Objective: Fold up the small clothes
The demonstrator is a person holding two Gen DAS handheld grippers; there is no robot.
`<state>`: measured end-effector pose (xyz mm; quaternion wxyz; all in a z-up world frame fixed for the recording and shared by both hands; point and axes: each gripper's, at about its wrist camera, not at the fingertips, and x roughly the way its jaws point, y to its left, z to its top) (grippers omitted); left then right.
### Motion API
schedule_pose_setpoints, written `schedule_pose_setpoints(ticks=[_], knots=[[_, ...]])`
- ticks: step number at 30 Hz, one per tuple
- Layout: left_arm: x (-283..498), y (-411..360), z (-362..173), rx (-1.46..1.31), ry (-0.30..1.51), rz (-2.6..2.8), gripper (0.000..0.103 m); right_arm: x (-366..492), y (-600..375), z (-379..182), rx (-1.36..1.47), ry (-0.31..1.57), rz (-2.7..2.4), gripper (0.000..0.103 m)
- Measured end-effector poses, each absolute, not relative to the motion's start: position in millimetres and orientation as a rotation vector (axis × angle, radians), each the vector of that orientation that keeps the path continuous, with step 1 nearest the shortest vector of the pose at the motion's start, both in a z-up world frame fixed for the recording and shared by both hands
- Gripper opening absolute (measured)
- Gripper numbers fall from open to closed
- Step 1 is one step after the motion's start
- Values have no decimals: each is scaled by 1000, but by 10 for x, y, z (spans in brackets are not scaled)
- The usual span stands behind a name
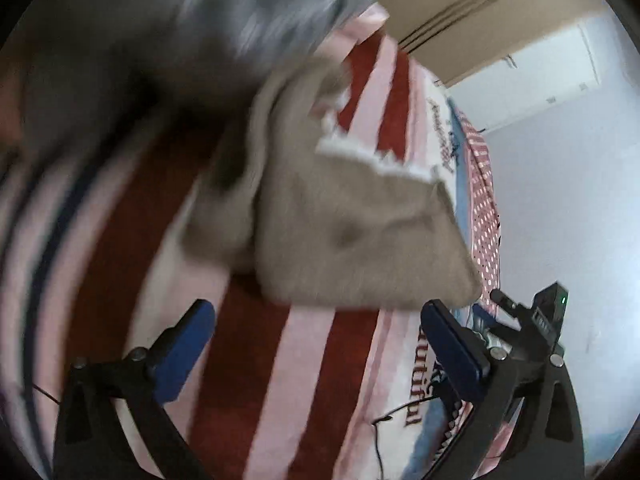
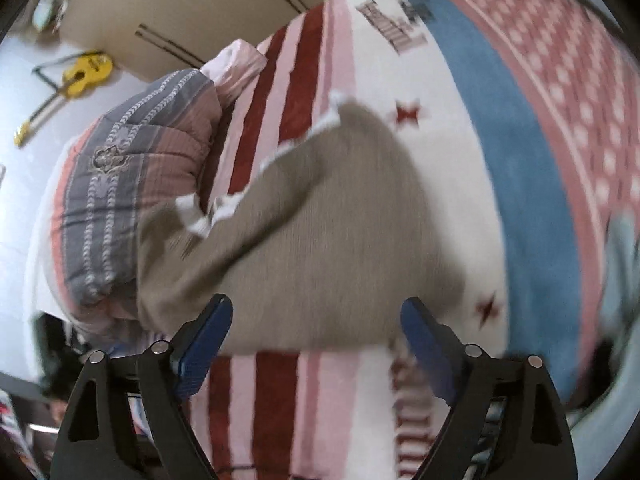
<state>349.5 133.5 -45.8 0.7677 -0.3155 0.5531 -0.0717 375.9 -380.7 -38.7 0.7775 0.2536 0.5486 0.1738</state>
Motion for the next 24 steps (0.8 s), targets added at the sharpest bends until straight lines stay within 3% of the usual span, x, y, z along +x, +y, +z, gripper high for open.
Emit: schedule_pose_setpoints(ticks=[6,16,17,20,22,23,24], knots=[[3383,1280,-1171,-920,1150,-144,102,3479,-3668,-1002,752,1229,395,84],[3958,1164,-1686,-1010,1080,-84,100,3816,-3466,-1455,947,1115,389,85],[4005,1150,-1705,-1017,1072,-76,98,3864,-3428,-1447,954,1096,390,82],[4072,1107,-1718,-1021,1066,-58,80,3953,-3347,-1445,967,1088,370,68],[4069,1086,-1718,-1010,1077,-40,56,3976,-3320,-1445,965,1090,356,50],[4054,1075,-1717,-1005,1082,-42,51,3976,-3315,-1429,954,1089,352,32],[4027,1060,-1705,-1002,1082,-47,46,3966,-3320,-1414,953,1087,353,26]])
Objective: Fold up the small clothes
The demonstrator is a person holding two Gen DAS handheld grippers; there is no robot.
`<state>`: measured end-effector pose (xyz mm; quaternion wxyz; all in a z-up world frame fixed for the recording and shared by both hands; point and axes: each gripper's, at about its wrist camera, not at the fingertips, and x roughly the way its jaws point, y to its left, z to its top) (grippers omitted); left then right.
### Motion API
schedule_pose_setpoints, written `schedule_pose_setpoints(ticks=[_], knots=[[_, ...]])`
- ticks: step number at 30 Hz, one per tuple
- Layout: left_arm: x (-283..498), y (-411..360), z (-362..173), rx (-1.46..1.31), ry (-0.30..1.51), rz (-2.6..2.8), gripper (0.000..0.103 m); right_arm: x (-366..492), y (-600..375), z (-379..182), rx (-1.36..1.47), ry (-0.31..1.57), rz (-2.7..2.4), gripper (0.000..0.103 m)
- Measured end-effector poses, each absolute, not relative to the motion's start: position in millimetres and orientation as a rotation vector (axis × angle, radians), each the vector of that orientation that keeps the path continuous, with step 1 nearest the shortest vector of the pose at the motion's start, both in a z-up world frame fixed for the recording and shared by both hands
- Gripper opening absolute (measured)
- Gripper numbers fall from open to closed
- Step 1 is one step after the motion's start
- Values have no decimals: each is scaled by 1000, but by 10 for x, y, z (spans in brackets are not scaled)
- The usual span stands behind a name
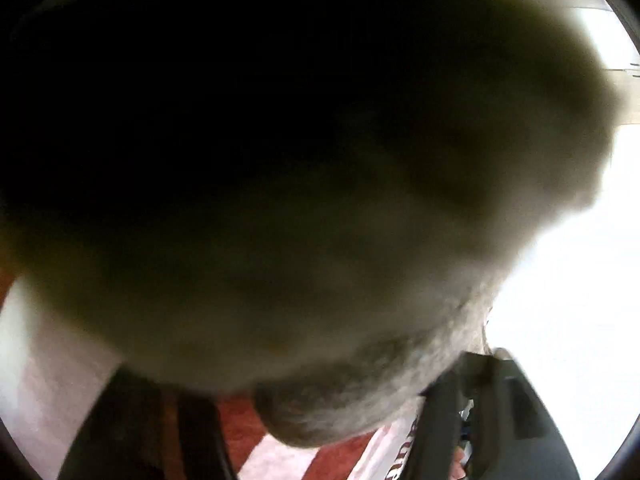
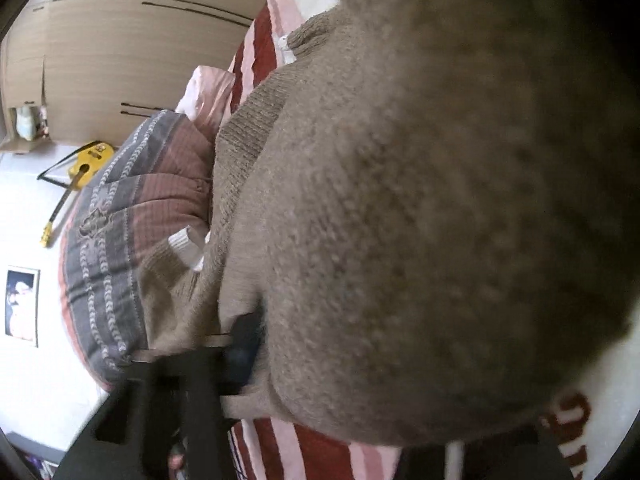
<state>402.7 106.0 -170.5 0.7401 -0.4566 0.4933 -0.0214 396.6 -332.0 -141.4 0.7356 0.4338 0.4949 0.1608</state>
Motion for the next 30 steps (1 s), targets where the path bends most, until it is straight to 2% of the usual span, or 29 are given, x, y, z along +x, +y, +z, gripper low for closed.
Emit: schedule_pose_setpoints(ticks=[2,6,11,18,21,23,24,25,28,30], knots=[[3970,1044,-1653,-993,1078,-53,41,3923,-3329,-1364,952,1085,352,23],[3774,924,-1495,-971,1083,-92,38,3784,-3352,-1196,933,1091,334,20],[3321,657,-1378,-922,1145,-140,38,3435,-3492,-1001,902,1120,317,20],[2437,305,-1374,-891,1253,-178,39,2512,-3730,-931,868,1214,285,20],[2256,238,-1403,-850,1297,-191,44,2246,-3714,-955,809,1245,270,22],[2183,255,-1385,-832,1333,-208,56,2193,-3713,-978,771,1261,259,28],[2167,291,-1350,-810,1353,-208,68,2174,-3693,-966,747,1274,250,31],[2164,348,-1286,-764,1369,-199,76,2171,-3680,-941,715,1286,243,32],[2108,582,-1006,-651,1362,-198,80,2160,-3624,-726,572,1303,255,36],[2164,784,-837,-609,1342,-183,81,2087,-3569,-574,462,1311,258,44]])
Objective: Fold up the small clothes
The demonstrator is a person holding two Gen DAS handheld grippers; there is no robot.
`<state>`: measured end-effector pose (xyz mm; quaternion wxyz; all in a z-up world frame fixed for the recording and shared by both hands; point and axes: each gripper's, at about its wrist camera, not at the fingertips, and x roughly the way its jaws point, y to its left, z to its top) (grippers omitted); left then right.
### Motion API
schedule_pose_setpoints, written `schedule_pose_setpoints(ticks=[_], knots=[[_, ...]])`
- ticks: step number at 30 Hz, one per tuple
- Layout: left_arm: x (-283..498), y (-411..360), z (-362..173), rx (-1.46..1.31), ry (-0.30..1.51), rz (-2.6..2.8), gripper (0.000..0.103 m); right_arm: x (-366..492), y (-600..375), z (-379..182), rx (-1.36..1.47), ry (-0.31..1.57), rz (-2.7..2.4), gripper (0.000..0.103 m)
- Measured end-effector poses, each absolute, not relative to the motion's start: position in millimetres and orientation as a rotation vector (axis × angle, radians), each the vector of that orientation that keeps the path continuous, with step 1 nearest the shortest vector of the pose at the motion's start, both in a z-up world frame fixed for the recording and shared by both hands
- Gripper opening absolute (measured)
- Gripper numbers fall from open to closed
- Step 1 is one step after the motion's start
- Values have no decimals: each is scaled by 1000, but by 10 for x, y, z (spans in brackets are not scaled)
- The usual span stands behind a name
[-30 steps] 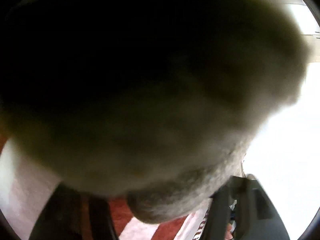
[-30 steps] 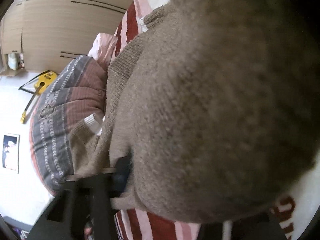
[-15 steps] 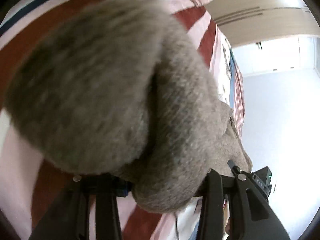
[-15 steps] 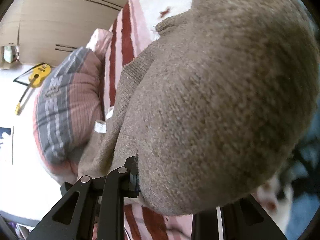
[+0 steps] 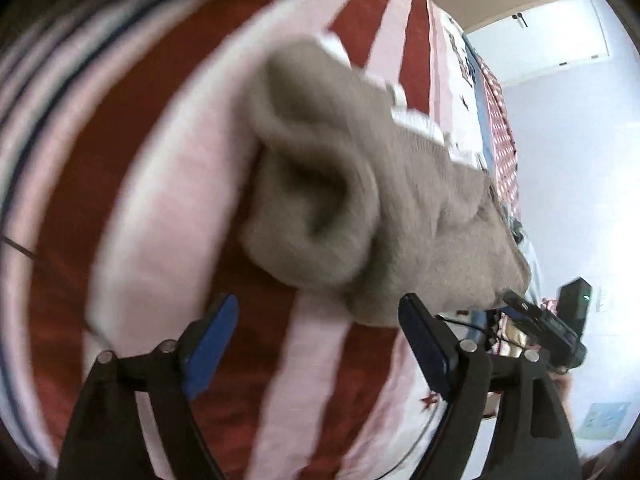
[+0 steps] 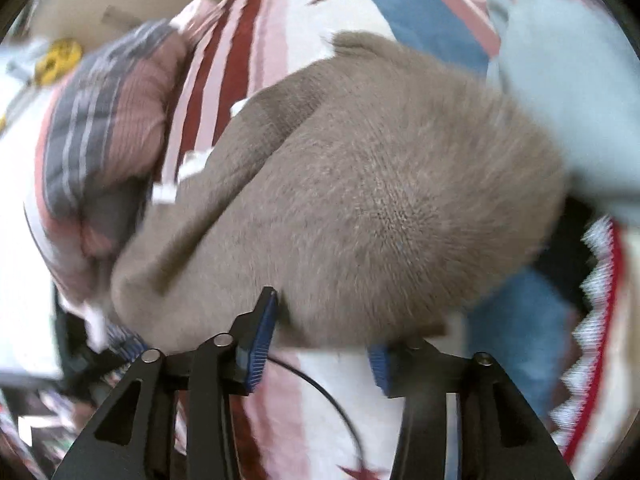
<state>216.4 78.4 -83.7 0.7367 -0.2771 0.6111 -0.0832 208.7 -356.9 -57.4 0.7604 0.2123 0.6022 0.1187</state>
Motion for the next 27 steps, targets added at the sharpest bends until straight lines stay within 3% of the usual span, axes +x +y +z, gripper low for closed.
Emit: schedule_pose_setpoints(ticks=[4,6,9,11,20,21,23,25,27], knots=[[2531,1185,-483,-584,1242,-203,90,1976,-3591,-185,202,1303,303,47],[2762,1300,-423,-604,1197,-253,98,1905,-3717,8,71,1255,315,61],[3187,1465,-489,-583,1185,-293,99,2077,-3810,232,21,1165,345,79],[3412,1363,-732,-573,1210,-308,99,2256,-3856,244,23,1136,362,84],[3813,1297,-1184,-575,1302,-355,99,3347,-3982,-552,127,1273,320,82],[3832,1290,-1194,-576,1300,-359,96,3384,-3997,-610,127,1289,314,78],[3843,1262,-1204,-555,1303,-353,79,3476,-4009,-763,124,1322,298,71],[3874,1260,-1254,-533,1333,-334,38,3536,-4014,-856,136,1348,302,59],[3890,1289,-1280,-509,1355,-306,20,3583,-4004,-923,146,1365,303,23]])
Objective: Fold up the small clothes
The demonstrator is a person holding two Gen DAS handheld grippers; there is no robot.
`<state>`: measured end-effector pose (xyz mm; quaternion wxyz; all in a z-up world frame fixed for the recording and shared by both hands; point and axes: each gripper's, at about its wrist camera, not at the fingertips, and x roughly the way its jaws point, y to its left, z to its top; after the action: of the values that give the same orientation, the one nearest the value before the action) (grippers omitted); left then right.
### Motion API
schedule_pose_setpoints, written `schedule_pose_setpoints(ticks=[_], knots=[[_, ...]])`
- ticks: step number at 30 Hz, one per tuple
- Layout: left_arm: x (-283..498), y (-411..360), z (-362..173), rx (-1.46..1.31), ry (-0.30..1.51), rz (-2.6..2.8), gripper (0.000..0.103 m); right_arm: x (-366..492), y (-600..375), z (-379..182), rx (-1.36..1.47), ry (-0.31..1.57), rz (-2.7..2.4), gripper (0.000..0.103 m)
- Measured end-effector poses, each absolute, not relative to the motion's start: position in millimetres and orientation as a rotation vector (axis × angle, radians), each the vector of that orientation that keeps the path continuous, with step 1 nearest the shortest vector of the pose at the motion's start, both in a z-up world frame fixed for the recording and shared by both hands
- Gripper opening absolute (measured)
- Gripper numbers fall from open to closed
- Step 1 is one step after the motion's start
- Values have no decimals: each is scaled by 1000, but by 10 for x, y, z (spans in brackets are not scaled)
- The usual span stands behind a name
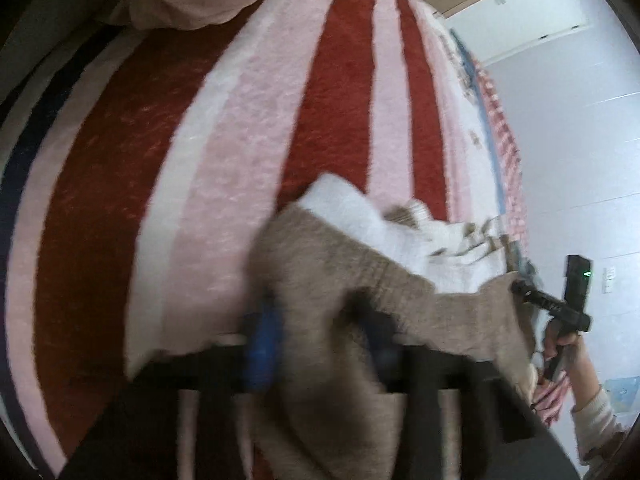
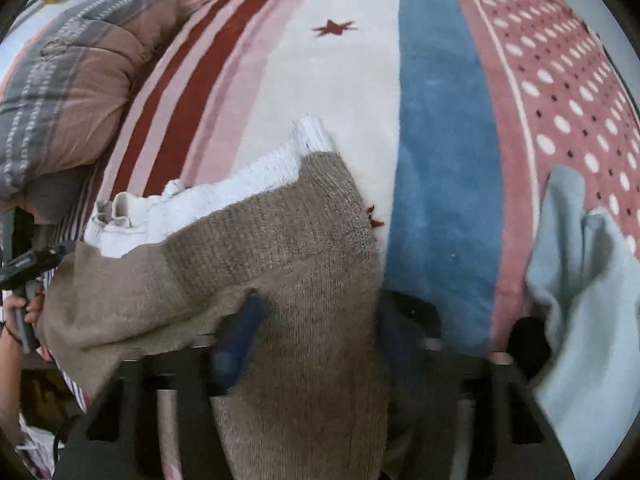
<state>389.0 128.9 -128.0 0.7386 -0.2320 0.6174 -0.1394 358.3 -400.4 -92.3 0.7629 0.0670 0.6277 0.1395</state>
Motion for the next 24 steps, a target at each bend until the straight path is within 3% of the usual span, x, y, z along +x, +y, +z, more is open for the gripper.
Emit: schedule_pose_setpoints(ticks=[2,6,15,17,18,19,20,21,24], knots=[[3896,1339,-1277,-523,1348,-299,15,3586,-3981,-915,126,1357,306,4],[3888,1410,-1214,-475,1326,-250,7,3544,-4003,-802,88,1293,259,3],[3788,1541,-1131,-394,1323,-168,7,3497,-4038,-666,73,1261,205,2],[3794,1537,-1089,-435,1324,-240,40,3526,-3979,-663,27,1268,205,7],[3803,1519,-1073,-447,1326,-266,82,3545,-3954,-655,8,1273,197,9],[3810,1494,-1049,-443,1314,-275,98,3566,-3920,-632,-3,1284,194,17],[3821,1465,-1022,-432,1288,-284,98,3569,-3869,-592,2,1281,207,38],[3844,1435,-1025,-430,1289,-306,98,3579,-3809,-536,6,1253,229,51],[3972,1358,-1216,-485,1358,-342,98,3600,-3535,-376,-40,1191,338,54]])
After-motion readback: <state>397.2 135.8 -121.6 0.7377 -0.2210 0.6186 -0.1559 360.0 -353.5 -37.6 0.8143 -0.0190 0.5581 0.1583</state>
